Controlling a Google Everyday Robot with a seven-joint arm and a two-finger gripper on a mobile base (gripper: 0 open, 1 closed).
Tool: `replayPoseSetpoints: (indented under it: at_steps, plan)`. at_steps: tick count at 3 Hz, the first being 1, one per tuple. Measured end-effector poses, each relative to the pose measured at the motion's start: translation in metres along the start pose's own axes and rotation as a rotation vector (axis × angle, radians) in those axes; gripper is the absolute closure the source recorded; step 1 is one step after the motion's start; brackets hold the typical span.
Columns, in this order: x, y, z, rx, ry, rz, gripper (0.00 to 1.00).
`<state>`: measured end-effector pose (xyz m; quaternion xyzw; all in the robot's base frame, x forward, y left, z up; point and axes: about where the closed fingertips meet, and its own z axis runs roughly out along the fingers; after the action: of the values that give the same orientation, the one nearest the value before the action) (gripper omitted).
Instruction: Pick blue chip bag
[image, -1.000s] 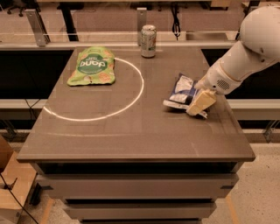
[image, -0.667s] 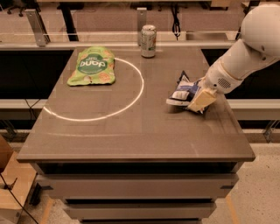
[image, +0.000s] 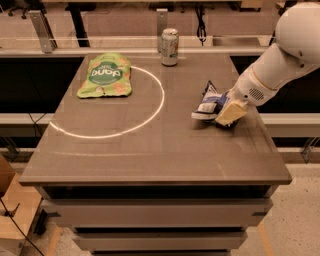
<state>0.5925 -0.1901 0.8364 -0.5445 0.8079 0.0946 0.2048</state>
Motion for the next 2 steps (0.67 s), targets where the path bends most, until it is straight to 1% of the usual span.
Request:
replayPoseSetpoints:
  at_steps: [1,2]
  plan:
    - [-0.022,0.010,-0.050,0.098,-0.005,-0.084,1.00]
    - [-0.069,0.030,-0.153,0.276,-0.040,-0.240,1.00]
